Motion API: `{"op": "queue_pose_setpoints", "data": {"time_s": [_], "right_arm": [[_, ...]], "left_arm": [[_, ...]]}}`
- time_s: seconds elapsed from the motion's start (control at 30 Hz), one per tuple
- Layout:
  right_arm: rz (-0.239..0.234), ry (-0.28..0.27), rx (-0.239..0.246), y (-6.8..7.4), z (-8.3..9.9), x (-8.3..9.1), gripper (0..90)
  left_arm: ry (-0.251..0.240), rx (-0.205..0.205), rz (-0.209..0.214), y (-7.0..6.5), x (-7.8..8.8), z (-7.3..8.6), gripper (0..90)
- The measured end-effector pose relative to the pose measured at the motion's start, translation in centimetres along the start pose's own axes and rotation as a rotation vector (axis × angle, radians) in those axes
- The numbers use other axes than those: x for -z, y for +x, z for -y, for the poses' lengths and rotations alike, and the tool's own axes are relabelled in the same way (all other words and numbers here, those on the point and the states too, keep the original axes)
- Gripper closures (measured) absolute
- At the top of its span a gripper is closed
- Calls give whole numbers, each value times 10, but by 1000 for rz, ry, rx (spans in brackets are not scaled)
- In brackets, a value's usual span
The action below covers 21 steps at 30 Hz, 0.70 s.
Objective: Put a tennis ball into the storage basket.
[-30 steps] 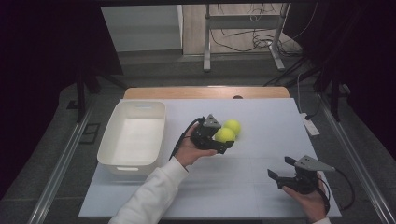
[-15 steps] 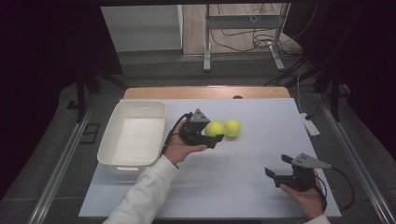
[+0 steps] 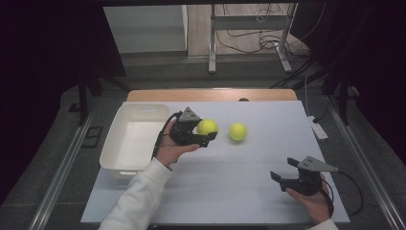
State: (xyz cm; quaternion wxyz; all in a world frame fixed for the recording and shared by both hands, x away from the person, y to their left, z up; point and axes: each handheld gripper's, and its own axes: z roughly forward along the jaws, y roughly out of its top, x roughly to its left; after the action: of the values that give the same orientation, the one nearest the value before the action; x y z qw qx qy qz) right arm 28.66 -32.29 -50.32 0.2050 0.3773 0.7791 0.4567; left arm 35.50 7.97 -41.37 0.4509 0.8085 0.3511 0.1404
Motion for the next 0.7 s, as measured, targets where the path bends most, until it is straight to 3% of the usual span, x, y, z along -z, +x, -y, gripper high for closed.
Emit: {"op": "queue_pose_setpoints", "data": {"time_s": [0.7], "right_arm": [[8, 7, -2, 0, 1, 0, 122]], "left_arm": [[-24, 51, -79, 35, 30, 6, 269]]}}
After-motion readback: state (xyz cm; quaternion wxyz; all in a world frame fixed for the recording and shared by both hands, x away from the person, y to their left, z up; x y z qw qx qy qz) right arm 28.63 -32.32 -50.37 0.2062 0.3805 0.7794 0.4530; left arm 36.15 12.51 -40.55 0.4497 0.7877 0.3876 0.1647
